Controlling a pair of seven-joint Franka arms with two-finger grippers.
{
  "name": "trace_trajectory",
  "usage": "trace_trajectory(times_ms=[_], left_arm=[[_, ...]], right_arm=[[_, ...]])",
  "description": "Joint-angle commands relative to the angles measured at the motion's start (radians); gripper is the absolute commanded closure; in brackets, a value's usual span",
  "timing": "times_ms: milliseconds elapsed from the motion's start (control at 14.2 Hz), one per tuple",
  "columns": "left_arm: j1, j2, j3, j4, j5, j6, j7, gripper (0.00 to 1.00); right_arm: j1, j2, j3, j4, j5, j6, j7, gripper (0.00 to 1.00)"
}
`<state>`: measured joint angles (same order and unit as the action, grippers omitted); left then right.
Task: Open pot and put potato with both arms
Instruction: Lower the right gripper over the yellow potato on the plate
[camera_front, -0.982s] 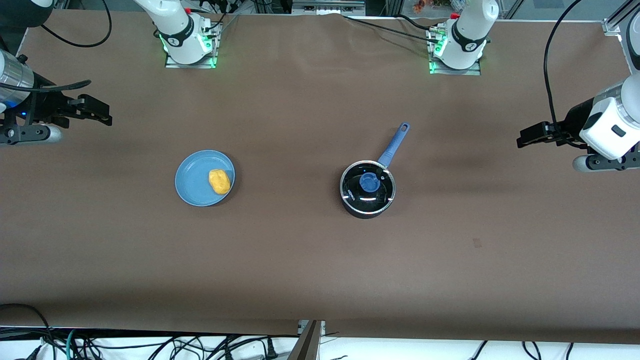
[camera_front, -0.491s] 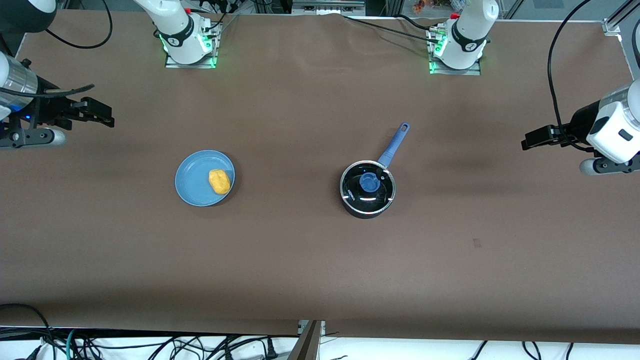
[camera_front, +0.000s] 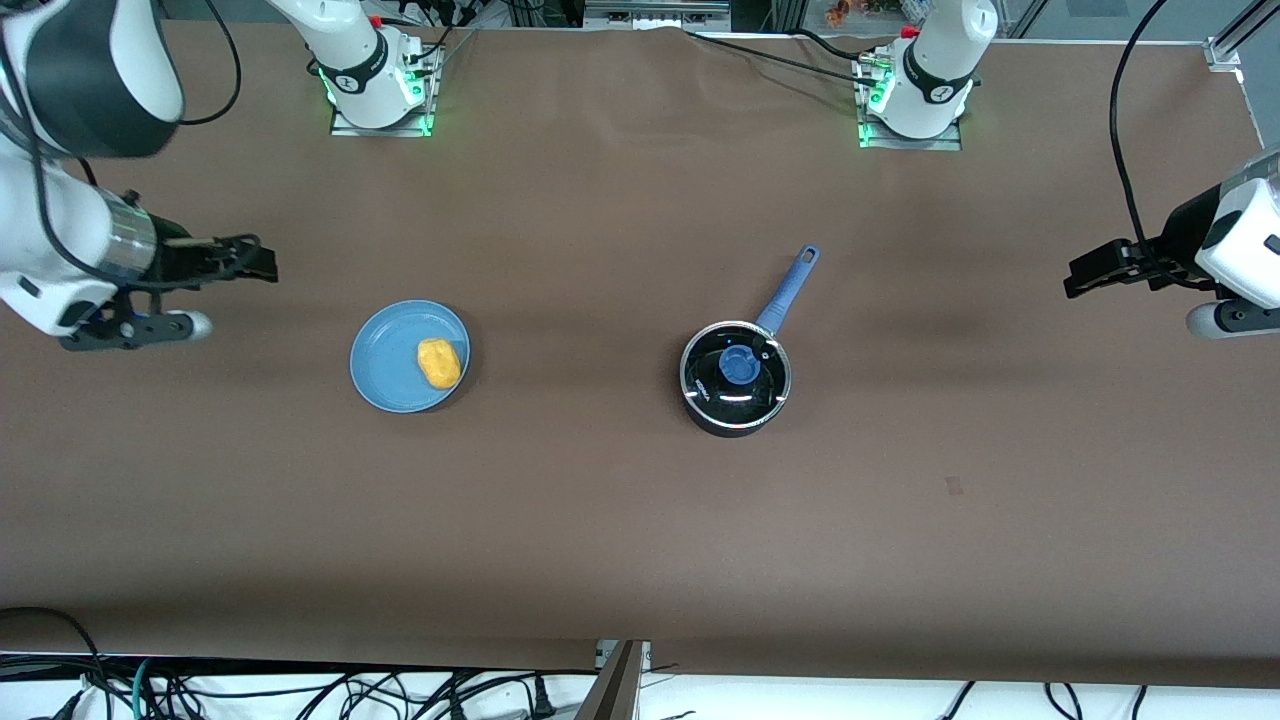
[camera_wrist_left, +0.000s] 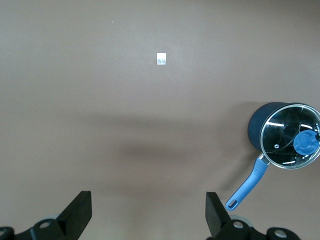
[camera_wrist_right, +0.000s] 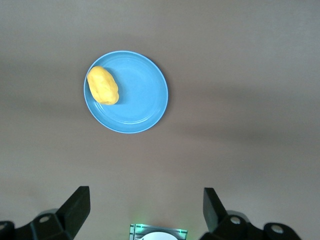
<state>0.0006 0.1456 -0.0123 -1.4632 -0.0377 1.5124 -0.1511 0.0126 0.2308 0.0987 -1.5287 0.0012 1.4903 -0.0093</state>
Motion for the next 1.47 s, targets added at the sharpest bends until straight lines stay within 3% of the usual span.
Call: trace_trajectory(times_ms=[0, 140, 421, 772, 1193, 1404], left_arm=[[-0.024, -0.008, 0.015, 0.009, 0.027, 0.002, 0.004, 0.00], [-0.030, -0.020, 0.015, 0.003, 0.030, 0.023, 0.005, 0.00], [-0.062, -0.084, 0.015, -0.106, 0.030, 0.097, 0.005, 0.00], [-0.062, -0.044, 0.008, -0.089, 0.018, 0.103, 0.005, 0.00], [-0.067, -0.043, -0.024, -0.071, 0.018, 0.104, -0.005, 0.00], [-0.067, -0.029, -0.028, -0.069, 0.019, 0.123, -0.005, 0.00]], right_arm=[[0.029, 0.036, -0.001, 0.016, -0.009, 0.025, -0.009, 0.00], [0.032, 0.080, 0.001, 0.013, -0.010, 0.065, -0.009, 0.00], [0.110, 0.140, -0.001, 0.007, -0.012, 0.131, 0.011, 0.00], [0.124, 0.215, -0.001, -0.002, -0.012, 0.180, 0.011, 0.00], [0.181, 0.361, -0.001, -0.019, -0.012, 0.378, 0.012, 0.00], [0.208, 0.386, -0.002, -0.054, -0.013, 0.448, 0.049, 0.00]])
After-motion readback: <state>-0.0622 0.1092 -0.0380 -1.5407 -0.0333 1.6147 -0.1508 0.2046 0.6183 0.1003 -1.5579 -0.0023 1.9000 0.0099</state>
